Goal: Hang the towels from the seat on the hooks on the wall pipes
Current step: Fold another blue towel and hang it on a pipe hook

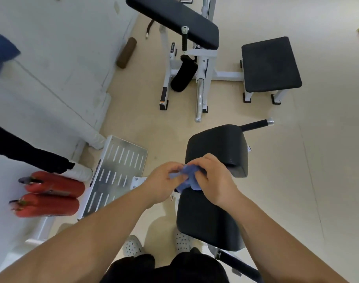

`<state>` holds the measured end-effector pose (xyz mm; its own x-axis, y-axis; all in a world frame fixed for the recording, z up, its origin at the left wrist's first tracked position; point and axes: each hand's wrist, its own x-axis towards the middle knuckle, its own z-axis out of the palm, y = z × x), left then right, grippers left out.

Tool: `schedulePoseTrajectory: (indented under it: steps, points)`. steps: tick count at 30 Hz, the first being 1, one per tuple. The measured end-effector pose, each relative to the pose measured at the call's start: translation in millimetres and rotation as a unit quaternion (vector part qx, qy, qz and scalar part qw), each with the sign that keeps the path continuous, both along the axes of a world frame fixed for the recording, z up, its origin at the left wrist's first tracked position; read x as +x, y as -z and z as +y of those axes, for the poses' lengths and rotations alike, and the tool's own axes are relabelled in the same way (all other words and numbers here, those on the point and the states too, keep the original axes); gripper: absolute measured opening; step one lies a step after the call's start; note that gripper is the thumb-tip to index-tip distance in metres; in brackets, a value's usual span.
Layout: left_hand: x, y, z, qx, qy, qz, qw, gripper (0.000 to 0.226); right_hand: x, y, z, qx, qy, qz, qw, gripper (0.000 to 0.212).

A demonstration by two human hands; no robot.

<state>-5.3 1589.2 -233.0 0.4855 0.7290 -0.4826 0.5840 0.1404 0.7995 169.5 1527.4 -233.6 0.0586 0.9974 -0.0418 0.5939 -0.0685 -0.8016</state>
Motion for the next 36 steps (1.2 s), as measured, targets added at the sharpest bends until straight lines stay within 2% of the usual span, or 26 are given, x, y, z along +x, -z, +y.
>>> schedulePoseTrajectory:
  steps: [3,6,8,11,14,16,19,22,25,30,33,36]
  points:
    - [-35.2,-28.6,-5.2,0.045,-0.090,-0.022,0.995,0.015,-29.8,-26.1,5.8,-0.005,-0.027,0.015,0.999,0.036]
    - [-76.8,-55.4,-10.8,0.072,-0.168,-0.063,0.981,0.019,-65.1,-56.1,16.5,-0.023,-0.149,0.016,0.988,0.044]
    - [-106.2,-74.3,-16.0,0.099,-0.199,-0.077,0.972,0.024,-92.2,-75.5,27.9,-0.050,-0.197,0.016,0.979,0.038]
    - [-152.0,-103.9,-23.9,0.140,-0.237,-0.086,0.957,0.024,-137.8,-104.0,42.9,-0.028,-0.227,0.078,0.970,0.025]
    - [-197.1,-131.9,-34.3,0.167,-0.228,-0.093,0.955,0.016,-185.9,-125.7,52.0,-0.010,-0.296,0.112,0.949,0.027]
    - [-228.3,-147.7,-41.9,0.194,-0.232,-0.084,0.949,0.014,-220.5,-133.3,55.1,-0.035,-0.333,0.149,0.930,0.028]
    - [-280.1,-163.8,-55.1,0.224,-0.257,-0.076,0.937,0.019,-275.7,-136.1,56.6,-0.055,-0.369,0.169,0.912,0.016]
    - [-338.0,-170.7,-65.5,0.234,-0.272,-0.052,0.932,0.017,-331.4,-137.4,57.1,-0.026,-0.371,0.154,0.915,0.009]
    - [-403.5,-161.1,-75.1,0.237,-0.272,-0.027,0.932,0.010,-383.2,-144.4,57.5,0.025,-0.352,0.107,0.929,0.013]
    - [-502.6,-114.3,-101.6,0.151,-0.330,-0.021,0.931,0.021,-453.1,-158.8,55.0,0.086,-0.319,0.064,0.942,0.034]
    - [-558.8,-78.7,-127.8,0.098,-0.372,-0.001,0.923,0.024,-483.1,-155.9,50.6,0.077,-0.287,0.084,0.951,0.033]
    - [-596.2,-51.9,-150.7,0.070,-0.447,0.015,0.892,0.020,-499.5,-155.4,52.7,0.103,-0.222,0.081,0.966,0.034]
